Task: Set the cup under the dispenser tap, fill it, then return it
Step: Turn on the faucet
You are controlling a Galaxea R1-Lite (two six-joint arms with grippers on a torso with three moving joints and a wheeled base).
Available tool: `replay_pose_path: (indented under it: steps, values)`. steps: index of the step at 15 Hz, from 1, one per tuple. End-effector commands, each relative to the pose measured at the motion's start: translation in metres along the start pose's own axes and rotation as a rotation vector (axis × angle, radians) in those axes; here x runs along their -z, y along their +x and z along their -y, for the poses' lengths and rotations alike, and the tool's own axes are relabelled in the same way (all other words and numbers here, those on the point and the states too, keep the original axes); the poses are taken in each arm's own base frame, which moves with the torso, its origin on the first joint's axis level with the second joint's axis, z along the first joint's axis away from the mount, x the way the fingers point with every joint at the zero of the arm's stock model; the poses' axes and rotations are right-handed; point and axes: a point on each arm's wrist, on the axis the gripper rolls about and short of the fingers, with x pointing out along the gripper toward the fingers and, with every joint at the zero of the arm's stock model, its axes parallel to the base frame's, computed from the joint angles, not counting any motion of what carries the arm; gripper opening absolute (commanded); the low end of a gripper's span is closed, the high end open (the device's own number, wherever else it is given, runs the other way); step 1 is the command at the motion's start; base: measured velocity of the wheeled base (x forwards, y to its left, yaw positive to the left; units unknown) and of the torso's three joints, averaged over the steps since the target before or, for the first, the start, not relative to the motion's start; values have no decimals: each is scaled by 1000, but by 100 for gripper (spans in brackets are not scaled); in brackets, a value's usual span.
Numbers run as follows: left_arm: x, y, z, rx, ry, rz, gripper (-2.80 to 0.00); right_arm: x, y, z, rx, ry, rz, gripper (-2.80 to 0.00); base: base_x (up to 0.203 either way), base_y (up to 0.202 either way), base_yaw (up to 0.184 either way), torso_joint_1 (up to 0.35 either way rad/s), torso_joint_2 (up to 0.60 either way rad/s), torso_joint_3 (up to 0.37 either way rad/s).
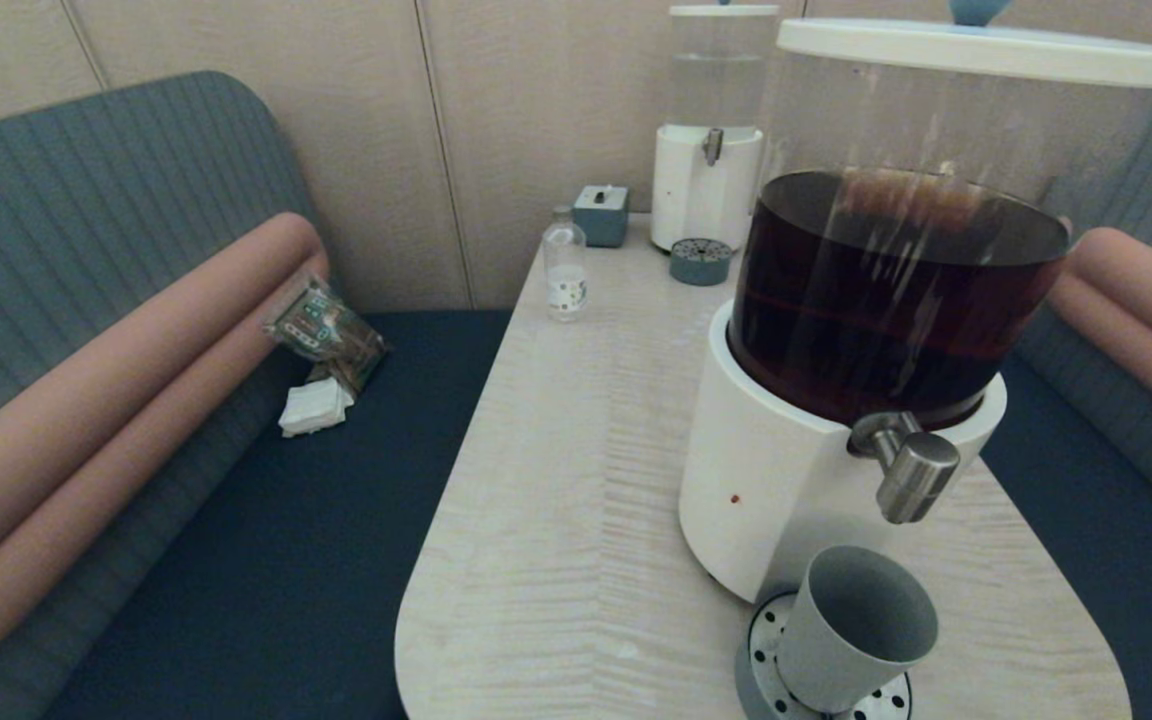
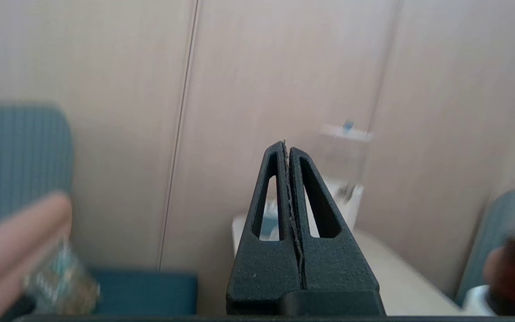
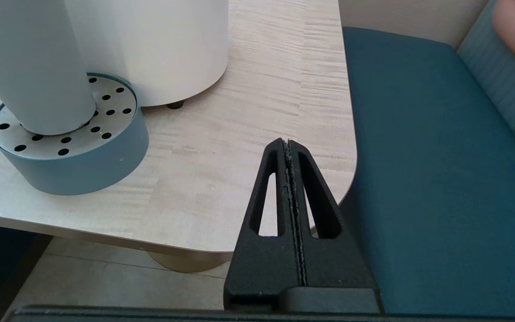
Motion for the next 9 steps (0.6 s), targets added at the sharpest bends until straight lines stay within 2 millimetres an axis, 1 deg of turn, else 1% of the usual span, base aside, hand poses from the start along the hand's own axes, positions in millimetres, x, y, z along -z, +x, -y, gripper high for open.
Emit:
replay_pose_path:
  steps: [1,3,5,7,9]
  values:
    - [-27,-35,15,38,17,119,-280,3,0,0,-1,0,-5,-280,0,0,0,0,0,0]
    - [-43,-66,25,67,20,197,-280,3,0,0,-1,0,-5,-280,0,0,0,0,0,0]
    - [-55,-92,34,86,25,246,-280,3,0,0,-1,0,-5,-280,0,0,0,0,0,0]
    - [-59,-114,39,102,22,227,-280,3,0,0,0,0,-5,-280,0,0,0,0,0,0]
    - [-57,-135,43,129,23,175,-280,3,0,0,0,0,-4,-280,0,0,0,0,0,0]
